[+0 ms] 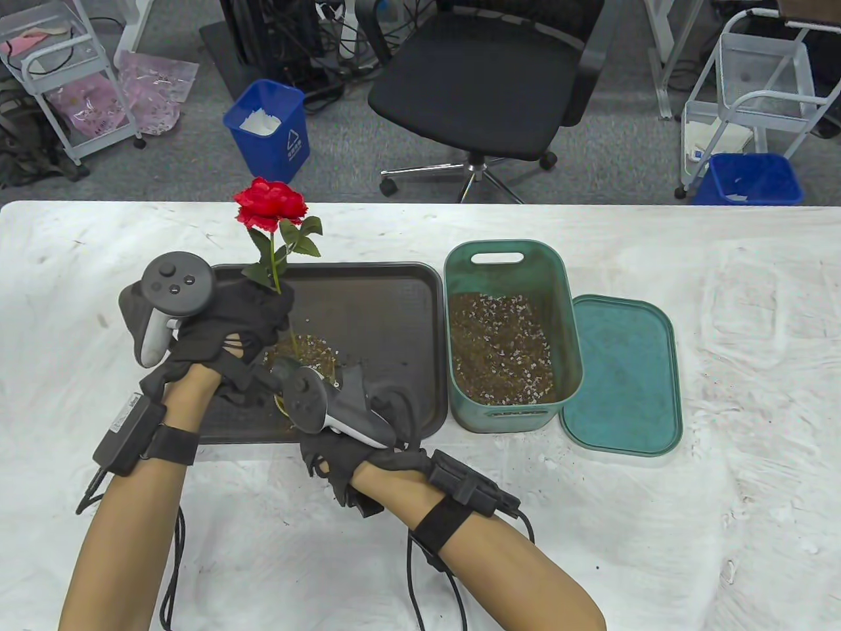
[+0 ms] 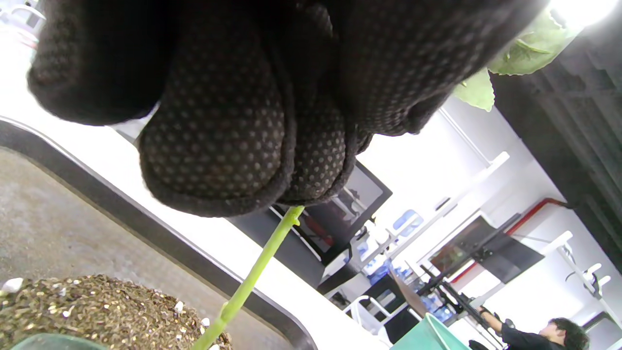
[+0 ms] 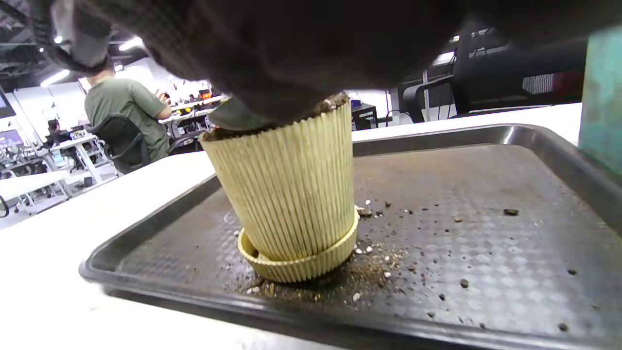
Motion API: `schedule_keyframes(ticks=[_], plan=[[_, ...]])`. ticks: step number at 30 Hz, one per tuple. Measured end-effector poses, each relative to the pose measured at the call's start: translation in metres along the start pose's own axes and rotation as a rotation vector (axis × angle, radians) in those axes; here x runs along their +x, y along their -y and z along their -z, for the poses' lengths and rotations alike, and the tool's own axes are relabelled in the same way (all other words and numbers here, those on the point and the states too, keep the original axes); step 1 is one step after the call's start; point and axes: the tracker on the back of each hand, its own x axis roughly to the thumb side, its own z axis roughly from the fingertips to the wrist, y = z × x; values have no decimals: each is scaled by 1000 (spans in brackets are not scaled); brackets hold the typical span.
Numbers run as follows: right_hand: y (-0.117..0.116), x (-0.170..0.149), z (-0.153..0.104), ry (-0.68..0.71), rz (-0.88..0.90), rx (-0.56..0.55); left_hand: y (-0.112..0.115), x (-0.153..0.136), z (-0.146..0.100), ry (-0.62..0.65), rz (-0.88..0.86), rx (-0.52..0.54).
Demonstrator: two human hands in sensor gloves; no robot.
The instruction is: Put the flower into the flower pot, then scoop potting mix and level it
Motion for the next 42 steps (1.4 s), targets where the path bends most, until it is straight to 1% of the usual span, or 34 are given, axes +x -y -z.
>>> schedule_keyframes(ticks=[3, 6, 10, 13, 14, 17, 22, 25, 27, 28, 30, 31, 35, 40, 42], plan=[[5, 4, 5, -19, -39, 55, 1, 2, -1, 0, 7, 3], [6, 4, 5, -15, -65, 55, 2, 2, -1, 1, 5, 7], [10, -3, -2, 30, -4, -37, 0, 0, -2, 4, 0, 6], [5, -9, 2, 24, -2, 26, -1, -1, -2, 3, 5, 7], [5, -9, 2, 25, 13, 10, -2, -1, -3, 3, 2, 8], [7, -12, 0, 36, 23, 12, -2, -2, -3, 1, -7, 4], [26, -27, -18, 29, 90, 9, -1, -2, -3, 3, -9, 11], [44, -42, -27, -22, 68, -31, -1, -5, -4, -5, -28, 19], [50, -52, -24, -81, 91, -60, -2, -6, -4, -10, -35, 17], [49, -57, -19, -90, 119, -70, -2, -6, -5, -10, -38, 14], [43, -60, -9, -75, 169, -47, -2, -6, -6, -2, -36, 7], [37, -59, -3, -103, 193, -18, -2, -5, -7, 2, -36, 4], [21, -54, 11, -89, 234, -17, -3, -5, -9, 20, -44, -10], [11, -53, 19, -132, 240, 105, -4, -6, -10, 25, -43, -11], [13, -53, 21, -126, 221, 114, -3, -7, -11, 31, -53, -11]])
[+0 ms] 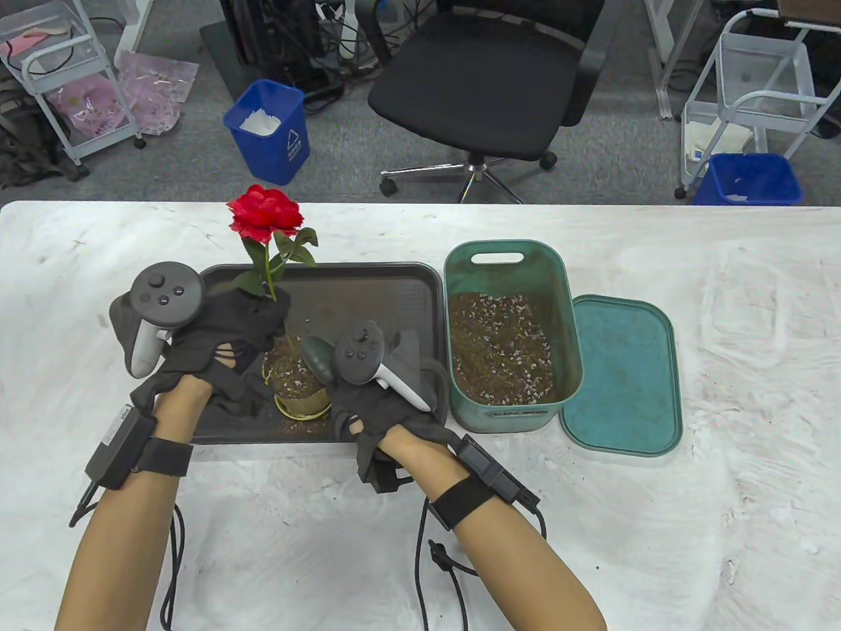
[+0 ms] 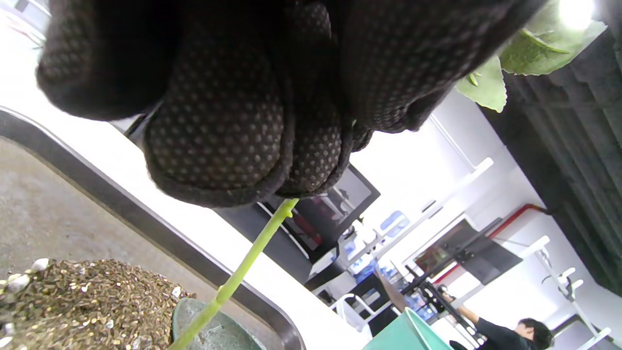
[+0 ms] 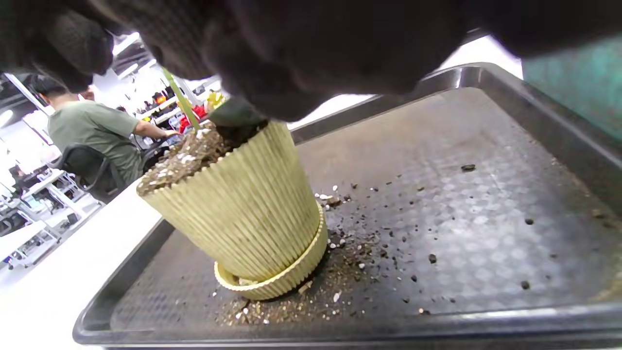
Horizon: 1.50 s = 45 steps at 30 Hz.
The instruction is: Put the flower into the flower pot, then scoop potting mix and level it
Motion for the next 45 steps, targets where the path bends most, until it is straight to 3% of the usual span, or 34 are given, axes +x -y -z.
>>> schedule_keyframes(ticks=[5, 10, 17, 20, 25, 31, 38, 45], plan=[[10, 0, -2, 85, 41, -131, -1, -2, -5, 3, -17, 2], [-4, 7, -1, 94, -51, -57, -2, -4, -8, -9, -21, 18], [-3, 25, 6, 75, -310, -6, -3, -1, -8, -19, 10, 23], [-4, 20, 3, 84, -254, -8, -4, -1, -11, -21, -3, 23], [12, 10, 3, 168, -127, -112, -5, 1, -15, -6, -21, -19], [14, 10, 20, 257, -214, -7, -8, 3, -17, 15, -8, -74], [13, 13, 37, 210, -257, 126, -10, -12, -14, -2, -104, -88], [15, 14, 30, 275, -317, 72, -15, -23, -17, 0, -139, -83]])
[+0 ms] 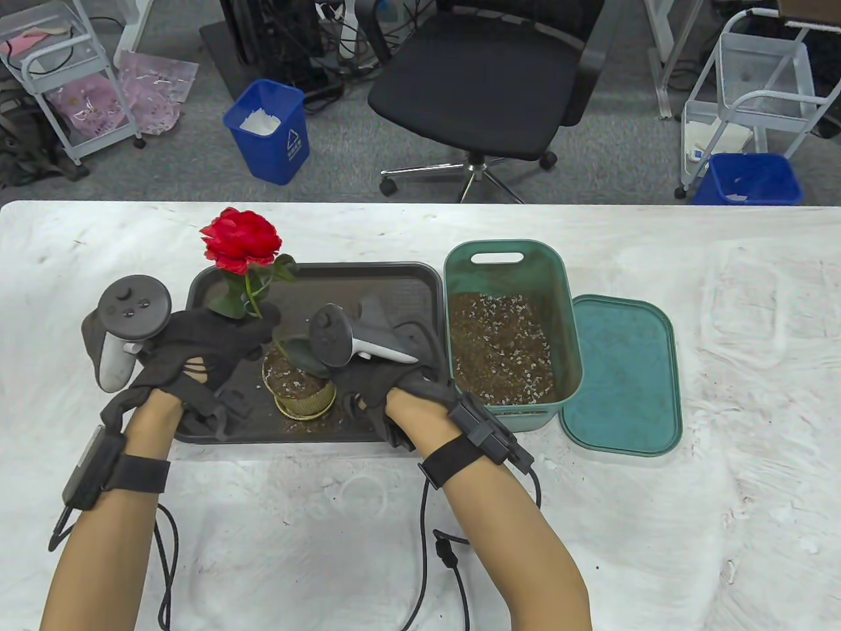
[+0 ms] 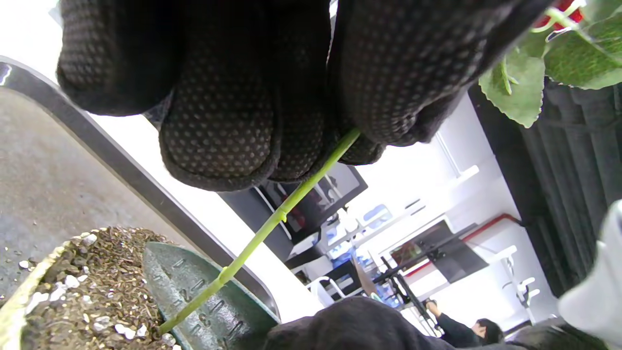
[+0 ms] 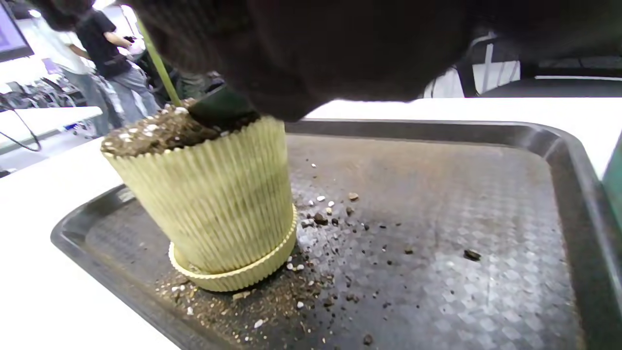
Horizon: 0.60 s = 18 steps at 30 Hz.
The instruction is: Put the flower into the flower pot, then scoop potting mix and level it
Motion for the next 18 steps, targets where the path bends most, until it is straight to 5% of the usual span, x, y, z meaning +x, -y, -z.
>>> schedule_keyframes(ticks=[4, 7, 18], plan=[[14, -10, -1, 38, 143, -57, -1, -4, -2, 1, -60, -38], [18, -9, 4, 60, 69, -61, -2, -4, -2, 3, -41, -37], [10, -5, 24, 56, -70, 113, -2, -9, 2, -10, -55, -28]])
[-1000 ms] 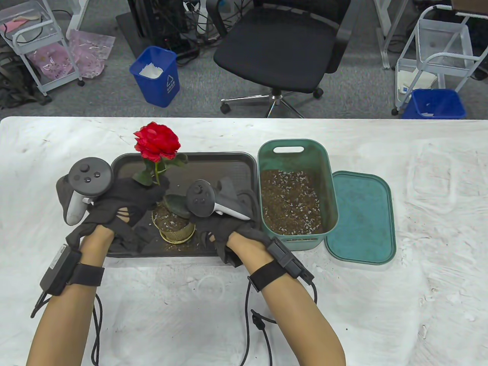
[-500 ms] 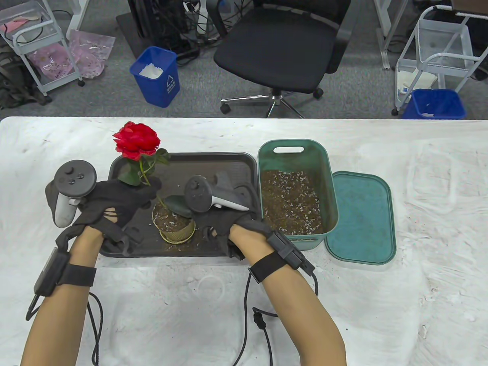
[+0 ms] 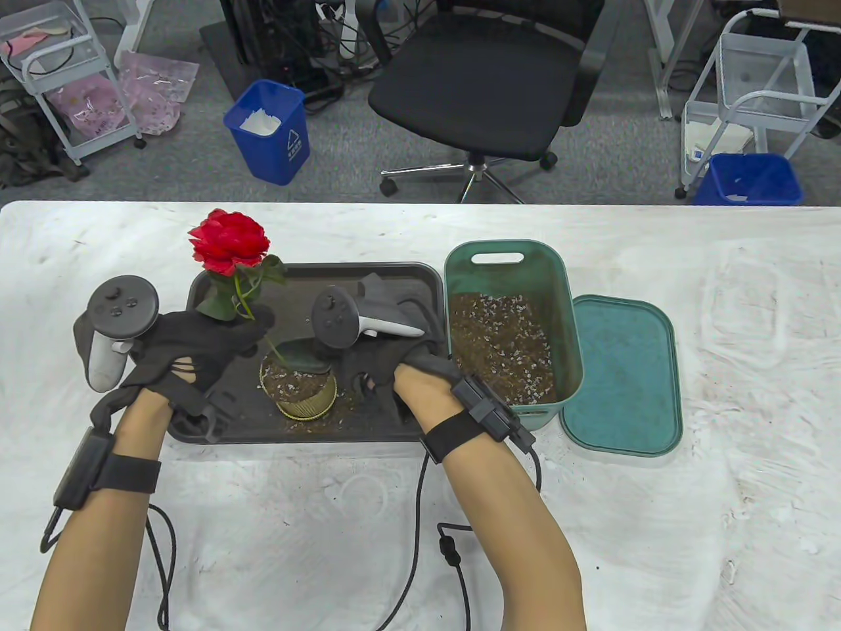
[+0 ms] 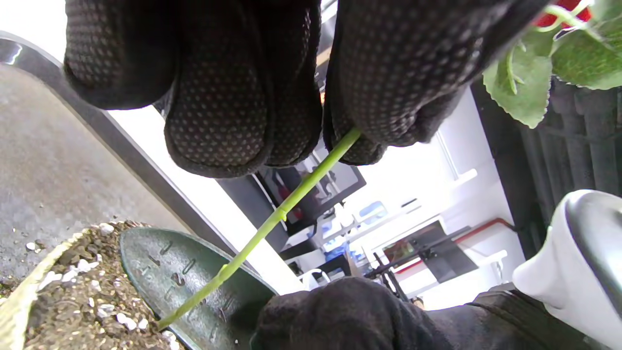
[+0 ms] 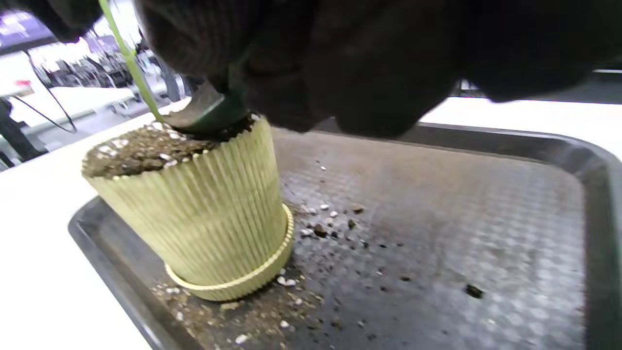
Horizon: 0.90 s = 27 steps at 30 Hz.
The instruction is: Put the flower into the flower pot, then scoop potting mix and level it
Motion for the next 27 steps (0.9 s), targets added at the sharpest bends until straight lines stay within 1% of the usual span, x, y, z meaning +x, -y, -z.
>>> schedule_keyframes(ticks=[3, 4, 6, 8, 9, 12, 13, 16, 21, 25, 27], plan=[[0, 7, 1, -8, -47, 20, 3, 0, 1, -1, -20, 15], [-1, 8, -2, 3, -48, 20, 3, 1, 1, 1, -24, 20], [-2, 5, -9, 26, 18, -6, 5, 1, 1, 2, -30, 27], [0, 0, -20, 14, 67, -48, 8, 2, 1, 5, -41, 38], [3, -4, -28, 6, 86, -106, 10, 3, 1, 8, -48, 52], [9, -11, -50, -35, 155, -142, 16, 5, 0, 8, -59, 48], [11, -13, -58, -55, 160, -173, 18, 6, 0, 8, -55, 45], [15, -18, -81, -132, 125, -250, 24, 10, -4, 7, -9, 60], [14, -24, -114, -252, 43, -345, 26, 12, -17, -5, 42, 137], [5, -24, -135, -321, 6, -325, 17, 8, -32, -15, 8, 209], [-1, -21, -142, -331, 5, -354, 11, 4, -41, -6, -13, 242]])
